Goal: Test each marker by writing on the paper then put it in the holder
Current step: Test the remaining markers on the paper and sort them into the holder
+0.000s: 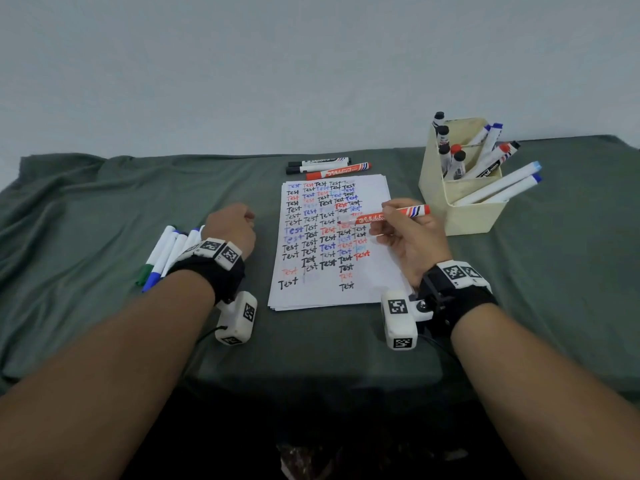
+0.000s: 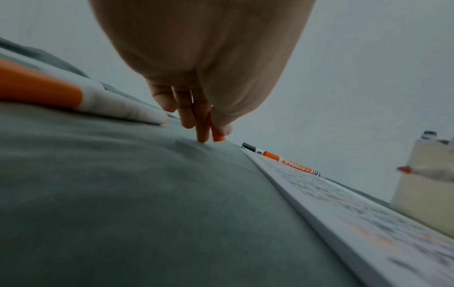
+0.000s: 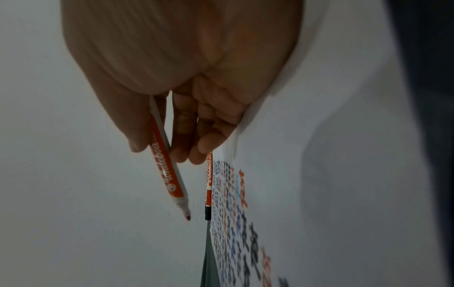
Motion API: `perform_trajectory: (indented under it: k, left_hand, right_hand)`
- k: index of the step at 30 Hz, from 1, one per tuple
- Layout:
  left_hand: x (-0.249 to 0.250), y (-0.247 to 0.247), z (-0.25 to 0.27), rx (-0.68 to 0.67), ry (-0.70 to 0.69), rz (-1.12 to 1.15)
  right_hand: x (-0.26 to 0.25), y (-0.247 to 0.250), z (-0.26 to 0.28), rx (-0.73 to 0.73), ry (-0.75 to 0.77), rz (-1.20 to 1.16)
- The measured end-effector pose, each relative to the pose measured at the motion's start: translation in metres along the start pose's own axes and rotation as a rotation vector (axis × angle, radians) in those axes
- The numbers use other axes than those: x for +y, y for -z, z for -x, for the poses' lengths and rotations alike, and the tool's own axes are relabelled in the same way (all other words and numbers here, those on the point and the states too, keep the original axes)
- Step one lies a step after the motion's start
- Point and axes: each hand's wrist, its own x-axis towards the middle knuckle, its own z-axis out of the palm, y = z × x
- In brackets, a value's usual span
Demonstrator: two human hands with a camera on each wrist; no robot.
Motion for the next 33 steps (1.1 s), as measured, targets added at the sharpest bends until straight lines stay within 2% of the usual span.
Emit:
perform_trajectory:
  k: [4,8,12,23,33]
  left_hand:
    - [0.001,0.005,0.005,0.031,-0.059,0.070]
    - [0.012,0.003,0.012,0.052,-0.168,0.073]
    - [0.027,-0.001,0.021,-0.004,-0.305,0.078]
    - [0.046,-0.006,0.037,-0.144,-0.492,0.104]
    - [0.052,-0.006,0.043,-0.199,-0.568,0.108]
  right_hand:
    - [0.002,0.004,-0.001,-0.026,0.063,0.097]
    - [0.003,0.005,0.000,-0.045,0.031,0.112]
    - [0.003,0.005,0.001,-0.082,0.004,0.097]
    - [0.007,0.006,0.000,-0.180,-0.007,0.119]
    - [0.006,0.007,0.002,-0.220,0.014,0.140]
